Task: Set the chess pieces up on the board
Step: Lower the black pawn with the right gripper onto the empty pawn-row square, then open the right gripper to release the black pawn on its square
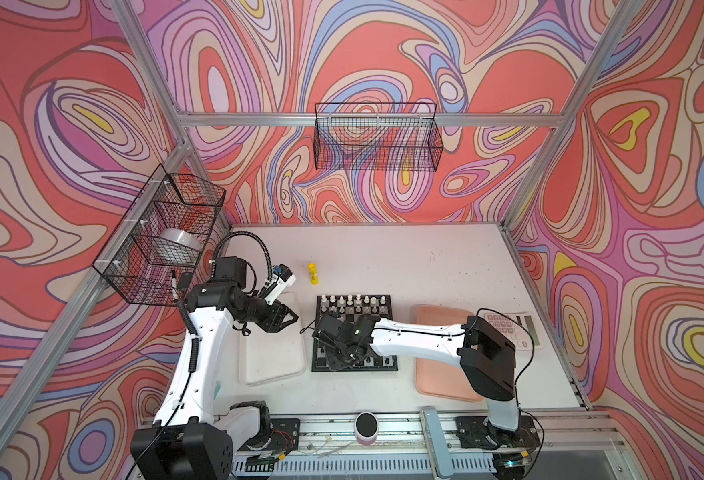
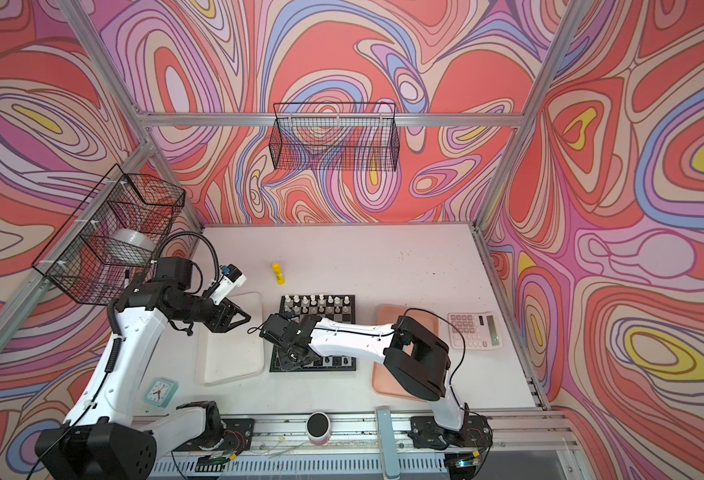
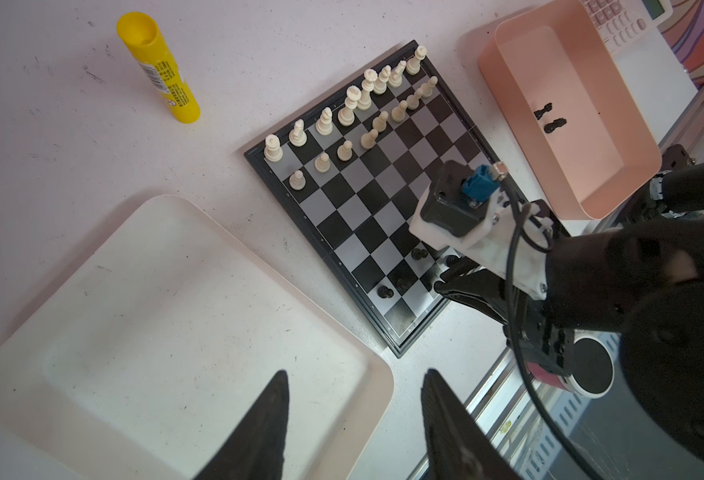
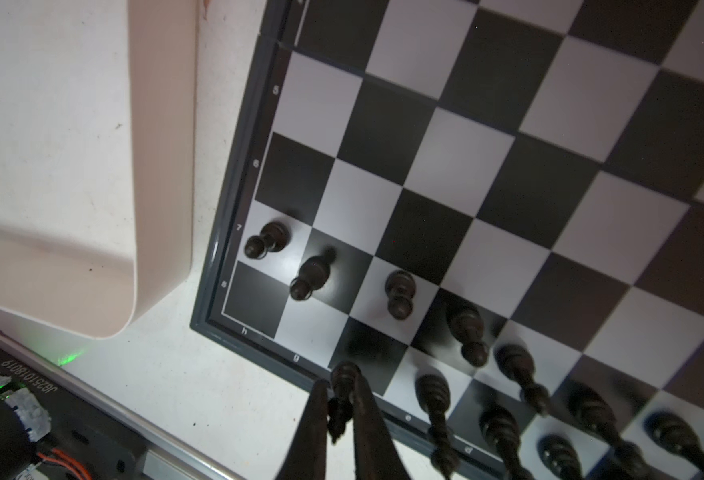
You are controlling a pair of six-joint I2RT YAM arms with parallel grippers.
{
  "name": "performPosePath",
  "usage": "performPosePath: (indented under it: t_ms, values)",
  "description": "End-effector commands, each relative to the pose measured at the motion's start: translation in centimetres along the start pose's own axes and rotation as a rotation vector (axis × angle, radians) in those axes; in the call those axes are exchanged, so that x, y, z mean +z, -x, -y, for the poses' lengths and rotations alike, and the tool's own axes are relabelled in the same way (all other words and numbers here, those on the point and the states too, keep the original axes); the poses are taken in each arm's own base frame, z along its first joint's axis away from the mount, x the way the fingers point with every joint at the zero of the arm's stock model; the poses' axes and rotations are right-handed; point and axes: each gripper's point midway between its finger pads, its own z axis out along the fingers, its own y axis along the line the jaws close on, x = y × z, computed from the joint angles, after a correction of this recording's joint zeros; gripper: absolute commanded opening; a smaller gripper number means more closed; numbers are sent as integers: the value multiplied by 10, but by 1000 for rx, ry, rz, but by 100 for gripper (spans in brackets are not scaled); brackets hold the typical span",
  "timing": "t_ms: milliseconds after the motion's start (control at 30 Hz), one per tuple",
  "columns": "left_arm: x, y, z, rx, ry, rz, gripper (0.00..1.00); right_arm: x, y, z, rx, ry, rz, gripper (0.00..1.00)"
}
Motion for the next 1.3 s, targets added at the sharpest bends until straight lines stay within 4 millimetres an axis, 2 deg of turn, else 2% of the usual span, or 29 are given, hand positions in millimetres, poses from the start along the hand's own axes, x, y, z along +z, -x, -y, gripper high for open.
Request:
performPosePath:
  t_ms: [0,433,733,1267]
  values:
    - [0,-5,5,-10,-27,-12,53,13,-7,10,0,-51,-12,13]
    - [0,-5,5,-11,-26,-10,53,13,-7,13,-3,-64,-9,18]
    - [0,-5,6,-10,-26,-8,53,8,0,6,-17,-51,3,23]
    - [-3,-2,4,-3,-10,-2,53,-25,11,-3,-38,-27,29,30]
